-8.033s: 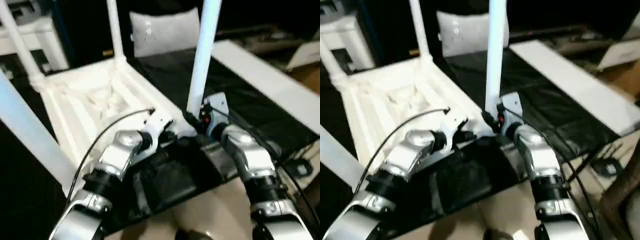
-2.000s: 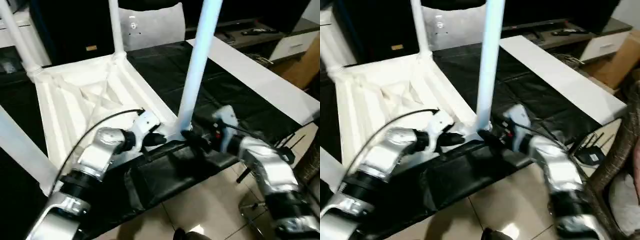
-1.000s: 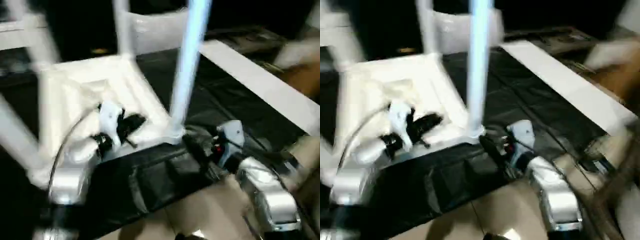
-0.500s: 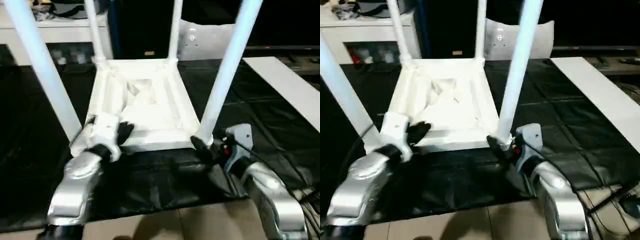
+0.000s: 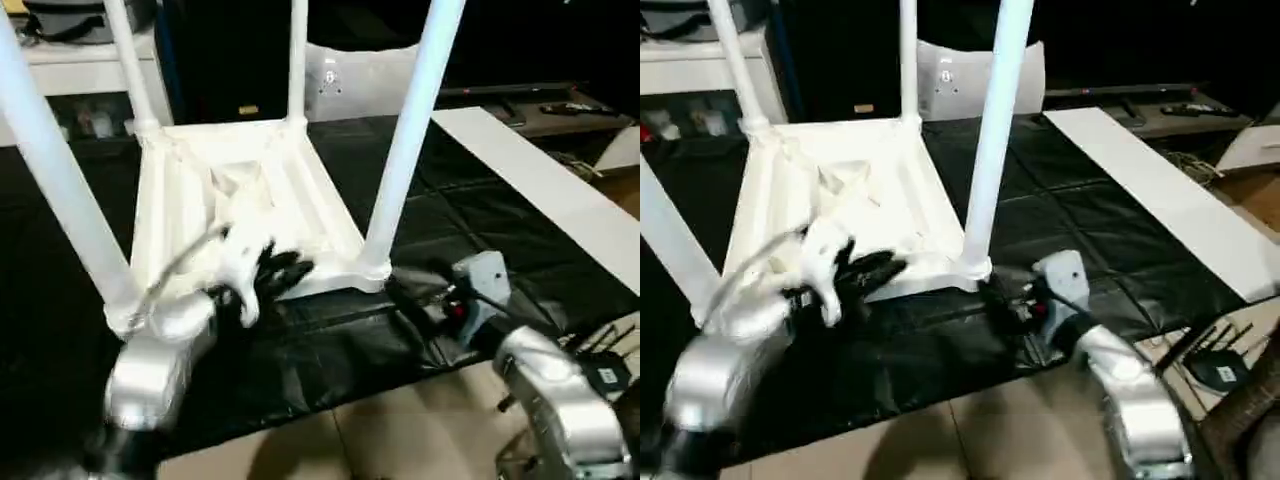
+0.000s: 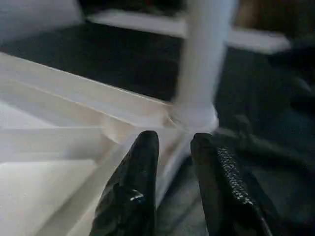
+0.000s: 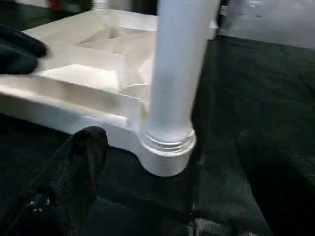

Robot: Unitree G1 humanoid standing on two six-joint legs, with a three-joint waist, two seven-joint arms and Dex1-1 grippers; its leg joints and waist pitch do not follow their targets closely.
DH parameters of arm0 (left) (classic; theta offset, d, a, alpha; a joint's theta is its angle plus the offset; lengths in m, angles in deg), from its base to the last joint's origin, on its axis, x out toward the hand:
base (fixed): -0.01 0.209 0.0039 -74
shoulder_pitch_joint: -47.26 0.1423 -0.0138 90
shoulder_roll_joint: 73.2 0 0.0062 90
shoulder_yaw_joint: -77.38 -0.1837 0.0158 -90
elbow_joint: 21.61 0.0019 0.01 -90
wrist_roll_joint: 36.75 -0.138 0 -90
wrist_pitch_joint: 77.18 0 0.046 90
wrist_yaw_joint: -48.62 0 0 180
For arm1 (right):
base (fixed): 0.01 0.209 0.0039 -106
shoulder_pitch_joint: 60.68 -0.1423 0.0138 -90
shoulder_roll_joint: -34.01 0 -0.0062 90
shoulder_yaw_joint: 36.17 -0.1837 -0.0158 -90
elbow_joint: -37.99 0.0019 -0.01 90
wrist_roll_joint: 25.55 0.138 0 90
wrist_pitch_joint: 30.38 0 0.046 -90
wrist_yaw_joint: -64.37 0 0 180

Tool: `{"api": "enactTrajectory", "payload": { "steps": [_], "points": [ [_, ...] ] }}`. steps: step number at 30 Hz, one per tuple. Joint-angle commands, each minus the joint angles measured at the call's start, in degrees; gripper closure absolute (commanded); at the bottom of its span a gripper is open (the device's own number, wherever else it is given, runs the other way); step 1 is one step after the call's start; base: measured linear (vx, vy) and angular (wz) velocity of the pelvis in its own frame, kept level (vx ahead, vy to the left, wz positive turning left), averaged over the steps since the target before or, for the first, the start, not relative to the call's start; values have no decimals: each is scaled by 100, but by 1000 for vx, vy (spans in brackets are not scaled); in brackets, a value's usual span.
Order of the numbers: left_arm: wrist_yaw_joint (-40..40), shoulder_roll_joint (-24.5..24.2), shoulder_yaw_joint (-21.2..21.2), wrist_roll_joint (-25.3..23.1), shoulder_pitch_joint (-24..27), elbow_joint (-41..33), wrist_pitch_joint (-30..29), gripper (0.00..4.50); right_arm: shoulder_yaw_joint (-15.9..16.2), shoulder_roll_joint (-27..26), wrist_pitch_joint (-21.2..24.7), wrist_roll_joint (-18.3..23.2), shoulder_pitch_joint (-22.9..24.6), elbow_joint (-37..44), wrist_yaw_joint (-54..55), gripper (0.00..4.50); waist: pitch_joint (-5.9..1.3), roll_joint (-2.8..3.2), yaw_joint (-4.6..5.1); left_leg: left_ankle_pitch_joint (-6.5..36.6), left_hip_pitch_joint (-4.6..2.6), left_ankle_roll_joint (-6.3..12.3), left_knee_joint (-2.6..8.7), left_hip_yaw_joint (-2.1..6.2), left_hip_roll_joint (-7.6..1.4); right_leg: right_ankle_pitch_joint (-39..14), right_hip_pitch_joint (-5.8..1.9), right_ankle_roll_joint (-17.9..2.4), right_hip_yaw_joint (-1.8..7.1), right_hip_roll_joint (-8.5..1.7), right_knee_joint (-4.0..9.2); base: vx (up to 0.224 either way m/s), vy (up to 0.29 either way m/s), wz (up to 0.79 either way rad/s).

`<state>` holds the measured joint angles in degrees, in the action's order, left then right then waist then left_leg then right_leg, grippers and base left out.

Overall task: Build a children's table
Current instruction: Rotate leg to tighten

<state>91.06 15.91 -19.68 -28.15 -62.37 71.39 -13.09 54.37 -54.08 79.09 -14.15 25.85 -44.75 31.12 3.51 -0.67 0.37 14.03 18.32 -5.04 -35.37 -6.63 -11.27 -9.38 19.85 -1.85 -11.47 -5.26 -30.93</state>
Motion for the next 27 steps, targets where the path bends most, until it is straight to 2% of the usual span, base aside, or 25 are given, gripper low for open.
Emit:
{"api": "enactTrajectory", "payload": {
  "steps": [1, 2, 3, 4, 5, 6, 7, 9, 10, 12, 13, 14, 15, 16, 17, 18, 19, 20, 21, 23, 24, 25, 27],
  "points": [
    [340, -25, -170, -88, -135, 262, -1, 284, -73, 119, 12, 109, -125, -84, -243, 0, -202, 19, -40, 3469, -22, -19, 724, 139, -339, -3193, -129, 234, 494, -433, 355, 0, 0, 0],
    [468, -67, -221, -65, -254, 414, -38, 277, -92, 177, 53, 178, -154, -114, -349, 0, -188, -86, -29, 2716, -139, -19, 448, 14, -37, -4276, 49, 352, 350, -533, 709, 0, 0, 0],
    [668, -170, -392, -148, -463, 704, 28, 267, -95, 296, 92, 260, -187, -168, -522, 0, -214, -66, -45, 1905, -83, 106, 272, -55, 86, -4732, 5, 553, 244, -597, 819, 0, 0, 0],
    [668, -170, -392, -148, -463, 704, 28, 255, -95, 296, 92, 260, -187, -168, -522, 0, -254, -72, -58, 1673, 5, 168, 289, -43, 65, -4631, -75, 622, 242, -601, 787, 0, 0, 0],
    [832, -211, -511, -178, -628, 940, 27, 239, -101, 366, 108, 315, -209, -210, -615, 0, -317, 28, -107, 1458, 105, 205, 389, 22, -61, -3968, -163, 520, 267, -565, 681, 0, 0, 0],
    [1015, -213, -677, -264, -973, 1471, 30, 239, -119, 470, 101, 378, -254, -297, -749, 0, -340, 66, -112, 1373, 119, 214, 423, 38, -107, -3569, -166, 415, 281, -540, 642, 0, 0, 0],
    [1006, -180, -713, -322, -1137, 1745, 53, 235, -132, 496, 98, 393, -276, -334, -782, 0, -382, 66, -142, 1174, 122, 238, 476, 59, -194, -2496, -136, 66, 360, -485, 482, 0, 0, 0],
    [963, -119, -784, -479, -1405, 2218, 215, 230, -150, 523, 80, 401, -311, -393, -819, 0, -359, 43, -151, 1211, 153, 288, 507, 28, -195, -2312, -143, -198, 386, -467, 426, 0, 0, 0],
    [970, -99, -804, -523, -1492, 2377, 269, 220, -151, 529, 76, 406, -323, -411, -830, 0, -398, 50, -166, 1115, 158, 290, 497, 20, -197, -2211, -166, -288, 408, -488, 397, 55, 14, 0],
    [963, -57, -815, -560, -1613, 2594, 286, 198, -147, 533, 78, 414, -336, -424, -847, 0, -428, 47, -185, 801, 194, 338, 491, 22, -223, -1829, -187, -444, 444, -507, 331, 64, 10, 1],
    [913, -20, -827, -612, -1732, 2818, 345, 193, -135, 542, 82, 426, -347, -434, -870, 0, -439, 61, -197, 516, 184, 409, 473, 7, -237, -1470, -166, -607, 468, -496, 284, 76, -4, 1],
    [839, 10, -823, -653, -1830, 3008, 390, 193, -115, 546, 78, 425, -355, -438, -881, 0, -482, 59, -215, 139, 211, 500, 432, 0, -217, -1041, -192, -736, 497, -490, 191, 76, -4, 1],
    [813, 24, -818, -663, -1877, 3100, 416, 193, -105, 548, 75, 425, -358, -439, -888, 0, -530, 26, -265, -354, 247, 620, 398, -9, -208, -511, -218, -852, 530, -489, 88, 63, -8, -4],
    [835, 72, -772, -590, -2007, 3348, 472, 193, -76, 552, 73, 438, -362, -438, -910, 0, -531, 12, -315, -654, 246, 767, 357, -45, -173, -137, -172, -977, 570, -473, 28, 0, 0, 0],
    [835, 72, -772, -590, -2007, 3348, 472, 193, -76, 552, 73, 438, -362, -438, -910, 0, -531, -2, -333, -703, 245, 824, 354, -59, -166, -52, -174, -1022, 586, -477, 8, 0, 0, 0],
    [958, 103, -763, -547, -2093, 3530, 535, 193, -56, 552, 77, 449, -364, -439, -923, 0, -535, -26, -371, -782, 283, 915, 342, -77, -144, -45, -194, -1030, 594, -473, -15, 0, 0, 0],
    [1035, 112, -765, -542, -2123, 3601, 576, 193, -48, 551, 82, 452, -368, -440, -926, 0, -515, -20, -420, -688, 264, 948, 345, -105, -151, -267, -151, -1003, 598, -473, 12, 0, 0, 0],
    [1071, 114, -768, -536, -2127, 3612, 582, 193, -45, 550, 82, 451, -369, -440, -926, 0, -503, -11, -437, -578, 252, 930, 355, -119, -158, -482, -147, -970, 590, -473, 37, 0, 0, 0],
    [1306, 125, -784, -503, -2149, 3686, 634, 220, -22, 549, 78, 444, -381, -448, -928, 0, -471, -18, -445, -310, 245, 850, 380, -145, -160, -1018, -141, -840, 575, -471, 116, 0, 0, 0],
    [1384, 137, -802, -521, -2146, 3706, 738, 227, -2, 555, 50, 420, -398, -474, -925, 0, -454, -2, -453, 64, 213, 666, 407, -160, -178, -1678, -126, -626, 565, -474, 201, 0, 0, 0],
    [1402, 132, -845, -558, -2155, 3755, 797, 240, 3, 550, 41, 414, -407, -488, -916, 0, -430, -8, -455, 288, 181, 570, 429, -166, -189, -1978, -90, -527, 556, -462, 258, 0, 0, 0],
    [1451, 130, -875, -569, -2158, 3795, 854, 240, 8, 548, 42, 415, -408, -486, -914, 0, -423, -9, -452, 378, 170, 535, 435, -169, -182, -2110, -82, -476, 550, -457, 282, 0, 0, 0],
    [1497, 134, -905, -582, -2167, 3859, 954, 266, 18, 545, 43, 415, -409, -481, -909, 0, -387, -10, -445, 690, 151, 427, 452, -173, -160, -2597, -68, -253, 517, -449, 372, 0, 0, 0]
  ]
}}
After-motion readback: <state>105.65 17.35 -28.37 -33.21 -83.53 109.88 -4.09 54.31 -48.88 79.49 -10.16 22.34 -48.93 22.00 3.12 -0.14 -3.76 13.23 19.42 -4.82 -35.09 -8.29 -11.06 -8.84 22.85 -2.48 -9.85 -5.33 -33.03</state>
